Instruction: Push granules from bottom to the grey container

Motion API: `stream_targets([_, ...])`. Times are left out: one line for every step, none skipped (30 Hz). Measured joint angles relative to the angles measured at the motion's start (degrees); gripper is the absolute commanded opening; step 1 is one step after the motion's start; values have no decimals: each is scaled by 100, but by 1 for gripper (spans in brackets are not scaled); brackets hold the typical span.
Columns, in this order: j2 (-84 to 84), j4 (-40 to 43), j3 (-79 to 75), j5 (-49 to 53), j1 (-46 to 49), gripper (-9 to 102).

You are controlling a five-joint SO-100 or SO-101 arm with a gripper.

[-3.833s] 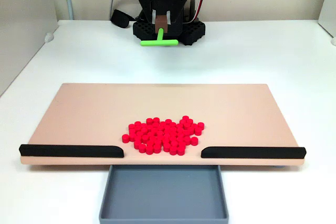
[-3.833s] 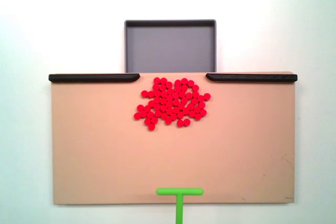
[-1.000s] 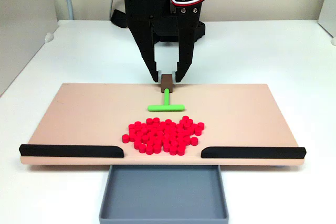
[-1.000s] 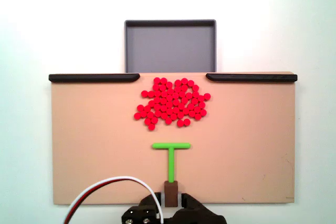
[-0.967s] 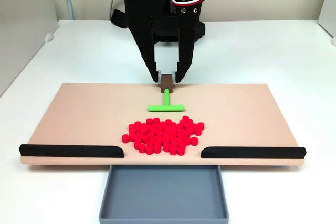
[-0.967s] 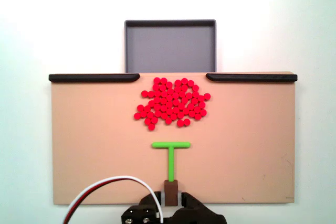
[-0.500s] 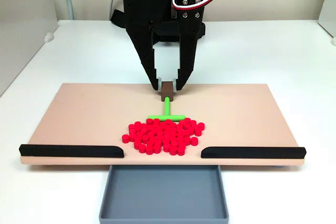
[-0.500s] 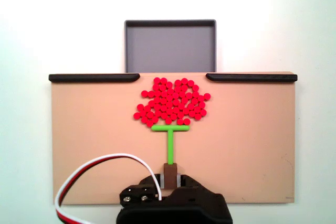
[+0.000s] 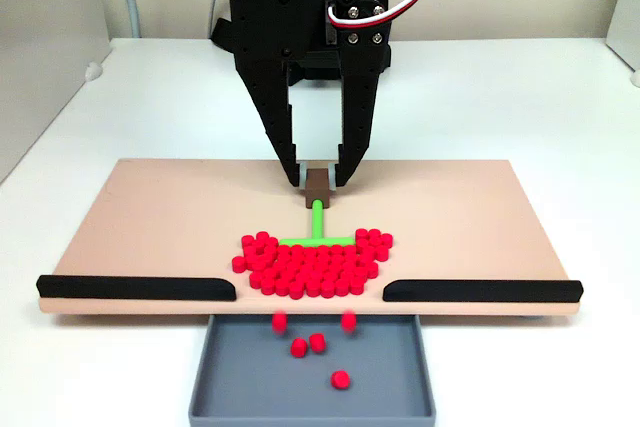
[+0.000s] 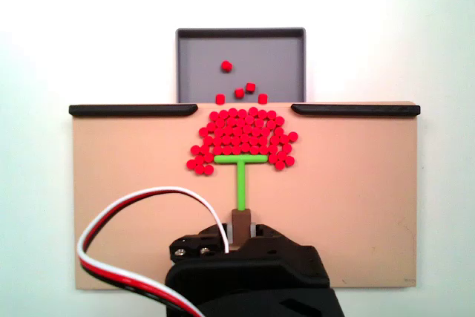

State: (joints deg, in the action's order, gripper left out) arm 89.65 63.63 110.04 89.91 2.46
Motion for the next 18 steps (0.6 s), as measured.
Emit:
stream_targets([-18,0,-26,18,0,0])
stream_targets([-26,0,-44,26,18,0])
stream_targets([-26,0,-44,35,35,0])
stream_targets([-35,0,-62,53,35,0])
stream_targets([-53,0,-79,53,35,0])
stream_targets([-70,0,-97,70,35,0])
stream_targets([-79,0,-114,70,35,0])
stream_targets([-79,0,-114,70,35,0])
stream_targets([-79,0,-114,70,35,0])
stream_targets([-79,0,-114,70,35,0])
stream_targets([-79,0,-114,70,35,0])
stream_targets([-79,0,-114,70,35,0])
stream_targets([-70,0,-114,70,35,0])
stream_targets([-18,0,-114,70,35,0])
stream_targets([-9,9,-114,79,35,0])
stream_targets([70,9,-79,97,35,0])
stream_targets([149,44,-35,123,35,0])
stream_targets([193,158,-44,123,35,0])
